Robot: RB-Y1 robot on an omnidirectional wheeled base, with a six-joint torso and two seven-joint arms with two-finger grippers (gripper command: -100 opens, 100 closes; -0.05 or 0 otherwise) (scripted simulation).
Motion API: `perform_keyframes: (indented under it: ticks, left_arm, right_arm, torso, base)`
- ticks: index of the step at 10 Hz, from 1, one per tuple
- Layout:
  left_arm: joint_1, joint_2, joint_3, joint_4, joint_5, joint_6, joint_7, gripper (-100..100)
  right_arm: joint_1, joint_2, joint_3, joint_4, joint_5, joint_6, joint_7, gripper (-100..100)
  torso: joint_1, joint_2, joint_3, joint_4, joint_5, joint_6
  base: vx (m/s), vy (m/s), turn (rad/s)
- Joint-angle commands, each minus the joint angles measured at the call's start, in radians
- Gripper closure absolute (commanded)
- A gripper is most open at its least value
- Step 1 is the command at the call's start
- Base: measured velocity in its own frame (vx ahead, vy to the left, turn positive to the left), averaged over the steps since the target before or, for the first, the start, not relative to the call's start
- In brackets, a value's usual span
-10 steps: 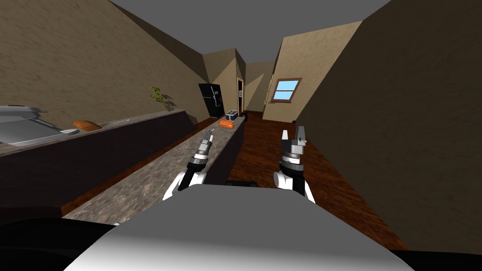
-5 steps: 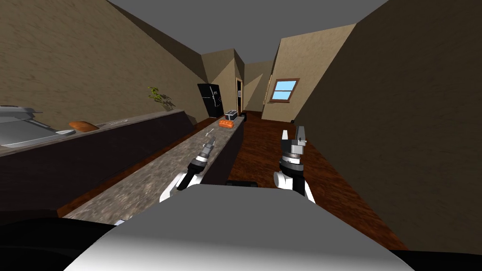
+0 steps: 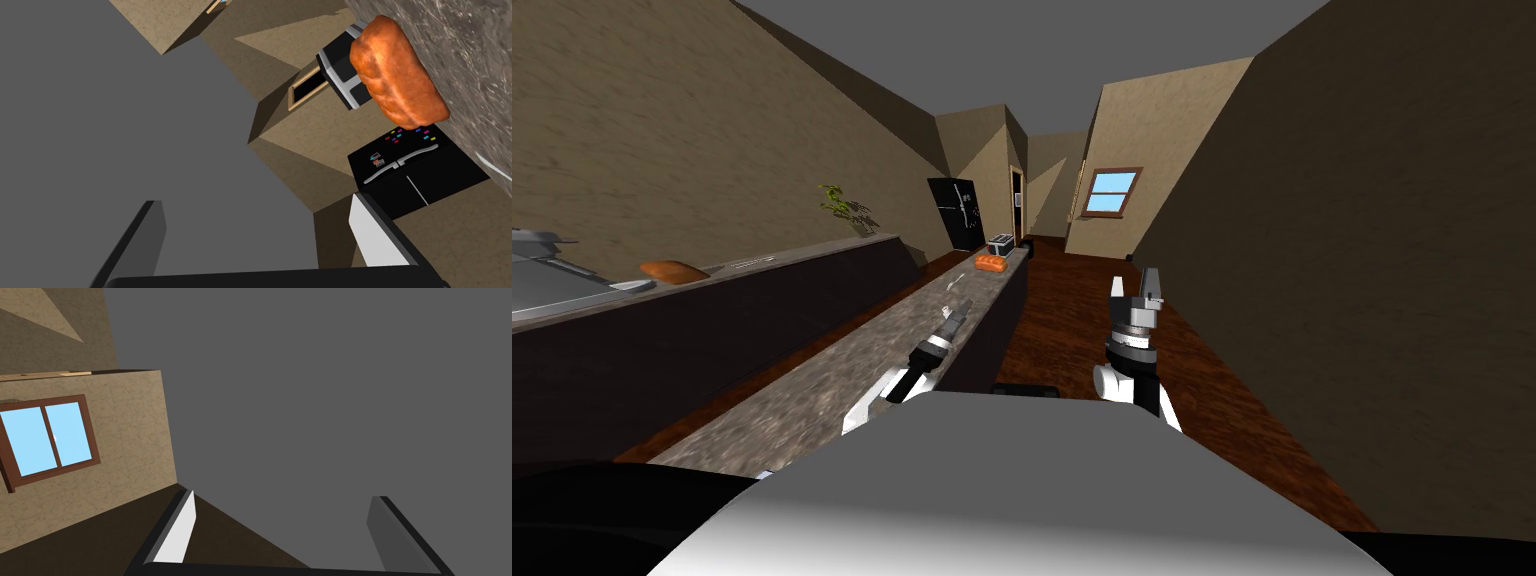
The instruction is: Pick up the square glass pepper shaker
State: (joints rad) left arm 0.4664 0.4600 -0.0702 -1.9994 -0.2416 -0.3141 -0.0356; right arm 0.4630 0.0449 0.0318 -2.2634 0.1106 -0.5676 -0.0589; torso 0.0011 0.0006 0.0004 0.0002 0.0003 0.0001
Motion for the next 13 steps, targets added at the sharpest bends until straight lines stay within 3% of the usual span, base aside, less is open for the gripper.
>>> perform_keyframes:
  ticks: [1, 9, 11, 13]
  left_arm:
    - [0.003, 0.046, 0.0, 0.049, -0.016, 0.005, 0.002, -100]
    - [0.008, 0.266, 0.003, 0.241, -0.069, 0.049, -0.025, -100]
    - [0.012, 0.311, 0.005, 0.281, -0.074, 0.057, -0.038, -100]
    - [0.014, 0.332, 0.007, 0.3, -0.076, 0.061, -0.045, -100]
  right_arm:
    - [0.0, 0.0, 0.0, 0.0, 0.0, 0.0, 0.0, 0]
    - [0.0, 0.0, 0.0, 0.0, 0.0, 0.0, 0.0, 0]
    - [0.0, 0.0, 0.0, 0.0, 0.0, 0.0, 0.0, 0]
    - [0.0, 0.0, 0.0, 0.0, 0.0, 0.0, 0.0, 0]
  torso:
    - [0.0, 0.0, 0.0, 0.0, 0.0, 0.0]
    - [0.002, -0.003, -0.001, -0.001, 0.0, 0.0]
    - [0.002, -0.002, -0.001, 0.0, 0.0, 0.0]
    - [0.001, -0.001, 0.0, 0.0, 0.0, 0.0]
  base:
    - [-0.01, 0.012, -0.064]
    - [0.014, 0.026, -0.082]
    - [0.004, 0.046, -0.076]
    - [-0.001, 0.026, -0.027]
